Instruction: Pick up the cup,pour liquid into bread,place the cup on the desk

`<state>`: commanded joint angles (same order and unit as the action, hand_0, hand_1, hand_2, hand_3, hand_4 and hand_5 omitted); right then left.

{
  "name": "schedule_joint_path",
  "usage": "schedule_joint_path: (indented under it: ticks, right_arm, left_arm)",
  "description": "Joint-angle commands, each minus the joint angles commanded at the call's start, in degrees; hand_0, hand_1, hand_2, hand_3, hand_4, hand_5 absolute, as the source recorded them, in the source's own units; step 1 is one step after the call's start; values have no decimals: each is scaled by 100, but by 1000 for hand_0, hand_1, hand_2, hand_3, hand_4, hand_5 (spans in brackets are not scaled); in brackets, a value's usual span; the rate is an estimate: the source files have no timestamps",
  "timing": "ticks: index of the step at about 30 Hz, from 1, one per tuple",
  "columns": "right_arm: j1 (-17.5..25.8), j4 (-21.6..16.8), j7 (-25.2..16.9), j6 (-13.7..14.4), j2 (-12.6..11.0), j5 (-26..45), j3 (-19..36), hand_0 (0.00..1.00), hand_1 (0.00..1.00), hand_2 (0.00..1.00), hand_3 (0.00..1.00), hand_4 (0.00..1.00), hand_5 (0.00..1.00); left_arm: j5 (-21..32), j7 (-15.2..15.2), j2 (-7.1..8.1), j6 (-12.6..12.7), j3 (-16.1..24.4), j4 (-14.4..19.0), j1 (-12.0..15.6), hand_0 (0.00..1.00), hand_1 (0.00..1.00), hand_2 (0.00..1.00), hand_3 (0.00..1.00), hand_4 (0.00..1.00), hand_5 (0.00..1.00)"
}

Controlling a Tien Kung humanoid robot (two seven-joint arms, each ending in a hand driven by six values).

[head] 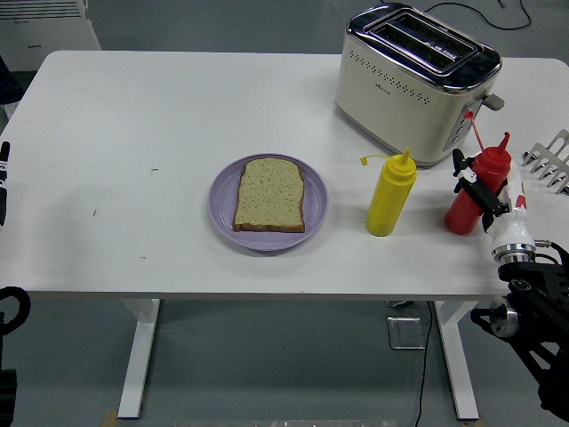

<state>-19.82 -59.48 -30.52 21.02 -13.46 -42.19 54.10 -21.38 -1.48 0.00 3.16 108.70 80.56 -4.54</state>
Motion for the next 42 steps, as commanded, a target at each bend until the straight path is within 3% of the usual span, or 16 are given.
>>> schedule_joint_path:
  ticks: [1,6,7,12,13,18,19,24,25,33,42]
  right_arm:
    - [8,0,19,-33,-2,-21,15,548,496,511,479,763,389]
    - [49,3,89,-119,-3,-128,72,548,496,511,479,763,389]
    - [54,2,90,-121,-2,-134,76,771,664,695,677,790,392]
    - [133,-63,56,-81,10,-180,151,771,664,695,677,790,392]
    - [149,-76,52,-74,10,-195,168,804,709,767,772,801,386]
    - [251,-185,49,-47,-6,-317,288,804,709,767,772,801,386]
    - [286,-225,60,-50,-15,-373,323,863,766,850,890,819,373]
    - [419,-336,124,-71,-47,-519,472,863,766,850,890,819,373]
    - [433,-345,134,-75,-51,-534,490,899,806,917,987,849,380]
    - [783,-615,328,-342,-155,-845,844,916,829,942,998,863,382]
    - [1009,-822,482,-460,-269,-989,1191,930,863,966,998,868,377]
  left_arm:
    - [0,-1,0,0,1,0,0,796,768,770,699,565,998]
    - [0,-2,0,-1,4,0,-5,796,768,770,699,565,998]
    - [0,-2,0,-1,5,0,-5,796,768,770,699,565,998]
    - [1,-3,0,-2,11,0,-11,796,768,770,699,565,998]
    - [1,-3,0,-2,12,0,-12,796,768,770,699,565,998]
    - [2,-4,0,-3,14,1,-15,796,768,770,699,565,998]
    - [2,-4,0,-3,14,1,-15,796,768,770,699,564,998]
    - [3,-5,0,-3,13,4,-16,796,768,770,699,564,998]
    - [2,-5,0,-3,13,4,-17,796,768,770,699,565,998]
    - [-2,-4,0,-5,-8,7,-26,796,768,770,699,565,998]
    - [-1,-2,0,-4,-39,6,-22,796,768,770,699,567,998]
